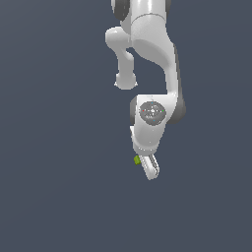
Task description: Pick up the object and move it to a goal position.
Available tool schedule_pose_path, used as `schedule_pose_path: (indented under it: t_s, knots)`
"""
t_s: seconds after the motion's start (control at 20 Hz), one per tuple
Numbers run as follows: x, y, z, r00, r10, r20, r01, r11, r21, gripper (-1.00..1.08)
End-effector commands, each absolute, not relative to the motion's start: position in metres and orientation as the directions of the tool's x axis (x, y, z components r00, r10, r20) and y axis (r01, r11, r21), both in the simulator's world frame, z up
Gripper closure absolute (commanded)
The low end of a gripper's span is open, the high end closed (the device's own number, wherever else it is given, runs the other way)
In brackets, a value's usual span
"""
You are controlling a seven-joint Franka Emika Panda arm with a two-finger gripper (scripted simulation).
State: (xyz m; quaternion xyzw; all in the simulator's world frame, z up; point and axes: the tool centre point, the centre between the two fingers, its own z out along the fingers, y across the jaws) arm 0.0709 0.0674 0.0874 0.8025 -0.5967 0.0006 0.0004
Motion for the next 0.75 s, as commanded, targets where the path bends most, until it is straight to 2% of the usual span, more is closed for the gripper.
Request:
schedule_pose_path:
  t_s: [0.0, 0.7]
  knots:
    - [0.081, 0.076, 0.101, 0.288, -0.958, 0.002, -0.958, -0.288, 0.001, 1.08]
    - [0.102, 0.093, 0.127, 0.288, -0.958, 0.0, -0.958, -0.288, 0.0, 1.08]
